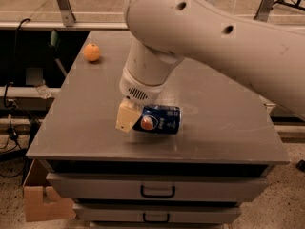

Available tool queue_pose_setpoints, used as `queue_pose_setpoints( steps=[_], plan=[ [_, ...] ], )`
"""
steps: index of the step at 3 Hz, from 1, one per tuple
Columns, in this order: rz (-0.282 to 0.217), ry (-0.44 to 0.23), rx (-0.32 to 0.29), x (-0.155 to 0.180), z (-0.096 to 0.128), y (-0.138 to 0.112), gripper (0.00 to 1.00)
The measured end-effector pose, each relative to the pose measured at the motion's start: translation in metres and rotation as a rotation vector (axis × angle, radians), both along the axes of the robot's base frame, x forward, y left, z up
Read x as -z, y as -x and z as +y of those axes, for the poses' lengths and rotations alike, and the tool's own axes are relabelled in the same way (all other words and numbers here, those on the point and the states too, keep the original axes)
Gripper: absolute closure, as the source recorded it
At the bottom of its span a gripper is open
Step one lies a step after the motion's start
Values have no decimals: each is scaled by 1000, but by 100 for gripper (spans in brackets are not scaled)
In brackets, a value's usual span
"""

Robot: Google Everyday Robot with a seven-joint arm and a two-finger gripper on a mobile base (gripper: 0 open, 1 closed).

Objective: Place pepsi can upright

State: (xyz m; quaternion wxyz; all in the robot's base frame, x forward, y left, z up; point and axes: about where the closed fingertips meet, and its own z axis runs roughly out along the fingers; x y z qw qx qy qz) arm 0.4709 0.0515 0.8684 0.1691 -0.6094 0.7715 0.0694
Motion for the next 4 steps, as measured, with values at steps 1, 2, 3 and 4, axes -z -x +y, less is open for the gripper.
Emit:
queue_pose_setpoints(
  steps=[1,2,3,4],
  plan=[
    [-30,-146,-1,-32,-19,-17,100],
    [-60,-358,-15,-62,-47,-39,100],
    [-77,-602,-64,-77,-71,-50,100],
    [-90,-852,-124,-92,-79,-47,100]
  ],
)
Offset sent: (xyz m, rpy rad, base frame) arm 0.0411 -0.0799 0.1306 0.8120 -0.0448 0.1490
